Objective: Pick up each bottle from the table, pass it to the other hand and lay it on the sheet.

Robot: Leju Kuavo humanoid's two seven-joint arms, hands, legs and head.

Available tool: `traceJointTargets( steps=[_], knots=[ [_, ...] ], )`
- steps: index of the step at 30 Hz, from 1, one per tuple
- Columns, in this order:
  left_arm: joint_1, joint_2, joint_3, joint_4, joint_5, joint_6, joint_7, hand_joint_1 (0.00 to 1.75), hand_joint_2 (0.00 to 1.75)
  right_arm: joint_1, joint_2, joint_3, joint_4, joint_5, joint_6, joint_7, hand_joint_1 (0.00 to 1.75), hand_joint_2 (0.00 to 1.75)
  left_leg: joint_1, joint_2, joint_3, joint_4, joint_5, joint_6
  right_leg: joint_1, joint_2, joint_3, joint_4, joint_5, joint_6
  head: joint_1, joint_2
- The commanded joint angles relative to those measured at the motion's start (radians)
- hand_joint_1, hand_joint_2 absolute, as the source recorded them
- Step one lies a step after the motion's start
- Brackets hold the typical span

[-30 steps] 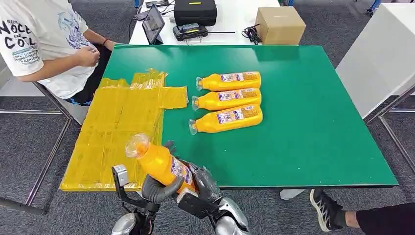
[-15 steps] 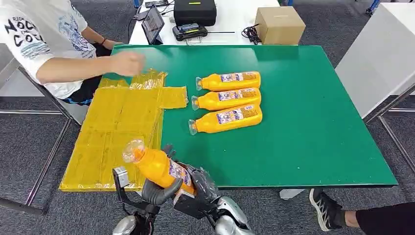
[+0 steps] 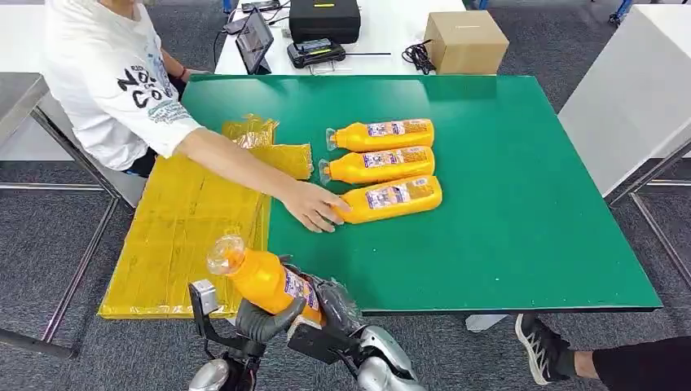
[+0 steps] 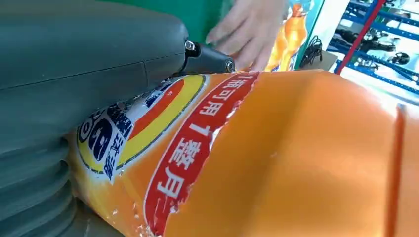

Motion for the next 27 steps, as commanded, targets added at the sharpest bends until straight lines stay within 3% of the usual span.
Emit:
traceJointTargets(
  steps=[1, 21, 22, 23, 24, 25, 27],
  knots=[
    [-0.072, -0.033, -0.050, 0.030, -0.015, 0.021, 0.005, 1.75, 1.75, 0.000, -0.026, 0.083, 0.086, 0.020, 0.041, 0.012, 1.75, 1.75, 0.002, -0.003, 0.005, 0.000, -0.002, -0.002, 0.002, -0.004, 0.007, -0.001, -0.003, -0.002, 0.000, 0.000],
    [-0.079, -0.034, -0.050, 0.032, -0.019, 0.035, 0.001, 1.75, 1.75, -0.007, -0.026, 0.092, 0.081, 0.025, 0.048, 0.005, 1.75, 1.75, 0.001, -0.004, 0.004, 0.000, -0.001, -0.002, 0.002, -0.004, 0.006, -0.001, -0.003, -0.002, 0.000, 0.000],
    [-0.078, -0.033, -0.053, 0.025, -0.027, 0.046, -0.004, 1.75, 1.75, -0.005, -0.023, 0.089, 0.074, 0.027, 0.034, 0.010, 1.55, 1.75, 0.001, -0.003, 0.003, 0.000, -0.001, -0.001, 0.001, -0.004, 0.005, -0.001, -0.002, -0.002, 0.000, 0.000],
    [-0.075, -0.032, -0.050, 0.016, -0.036, 0.060, -0.011, 1.75, 1.75, 0.003, -0.016, 0.072, 0.060, 0.020, 0.006, 0.008, 0.05, 1.75, 0.002, -0.004, 0.004, 0.000, -0.002, -0.002, 0.002, -0.004, 0.006, -0.001, -0.003, -0.002, 0.000, 0.000],
    [-0.072, -0.030, -0.048, 0.006, -0.043, 0.068, -0.015, 1.75, 1.75, 0.013, -0.010, 0.063, 0.034, 0.020, -0.029, -0.007, 0.00, 1.75, 0.001, -0.003, 0.004, 0.000, -0.001, -0.001, 0.002, -0.004, 0.005, -0.001, -0.002, -0.002, 0.000, 0.000],
    [-0.067, -0.027, -0.045, -0.011, -0.052, 0.082, -0.022, 1.75, 1.75, 0.034, -0.004, 0.050, -0.022, -0.001, -0.042, -0.024, 0.00, 0.00, 0.001, -0.003, 0.002, 0.000, -0.001, -0.001, 0.001, -0.004, 0.004, 0.000, -0.002, -0.002, 0.000, 0.000],
    [-0.065, -0.023, -0.039, -0.034, -0.071, 0.113, -0.032, 1.75, 1.75, 0.074, -0.006, 0.029, -0.152, -0.034, -0.065, -0.039, 0.00, 0.00, 0.001, -0.003, 0.002, 0.000, -0.001, -0.001, 0.001, -0.004, 0.003, 0.000, -0.002, -0.002, 0.000, 0.000]
  ],
)
